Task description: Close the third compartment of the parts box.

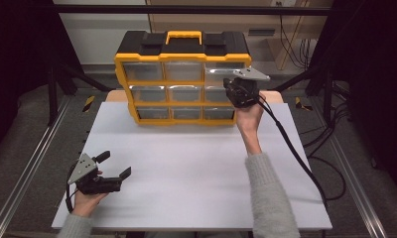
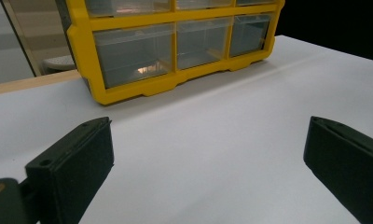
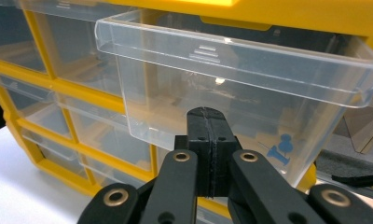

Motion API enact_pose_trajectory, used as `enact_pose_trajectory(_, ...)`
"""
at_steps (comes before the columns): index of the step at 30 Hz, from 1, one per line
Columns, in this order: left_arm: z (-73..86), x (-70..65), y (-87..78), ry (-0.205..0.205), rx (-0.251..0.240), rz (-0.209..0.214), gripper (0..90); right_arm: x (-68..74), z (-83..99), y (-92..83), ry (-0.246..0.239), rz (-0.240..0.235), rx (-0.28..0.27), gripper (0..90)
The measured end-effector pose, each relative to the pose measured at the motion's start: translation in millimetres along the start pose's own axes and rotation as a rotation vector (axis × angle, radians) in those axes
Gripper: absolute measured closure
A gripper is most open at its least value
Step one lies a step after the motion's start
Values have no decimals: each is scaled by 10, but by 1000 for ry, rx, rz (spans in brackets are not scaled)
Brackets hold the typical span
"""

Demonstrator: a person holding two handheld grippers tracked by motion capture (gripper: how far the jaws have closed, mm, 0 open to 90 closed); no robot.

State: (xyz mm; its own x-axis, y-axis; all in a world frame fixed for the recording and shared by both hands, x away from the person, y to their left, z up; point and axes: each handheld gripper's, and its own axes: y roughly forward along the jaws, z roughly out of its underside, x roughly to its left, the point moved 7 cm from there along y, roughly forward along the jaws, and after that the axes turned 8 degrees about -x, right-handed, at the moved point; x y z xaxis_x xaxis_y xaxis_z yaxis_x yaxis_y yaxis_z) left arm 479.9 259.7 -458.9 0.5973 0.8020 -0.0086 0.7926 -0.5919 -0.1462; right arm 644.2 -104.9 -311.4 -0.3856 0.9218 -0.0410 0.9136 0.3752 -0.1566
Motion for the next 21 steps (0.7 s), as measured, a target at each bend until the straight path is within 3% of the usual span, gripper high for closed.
enact_pose_trajectory(21, -8, 11, -9, -6, -5, -4, 13, -119, 16, 202, 17, 38, 11, 900)
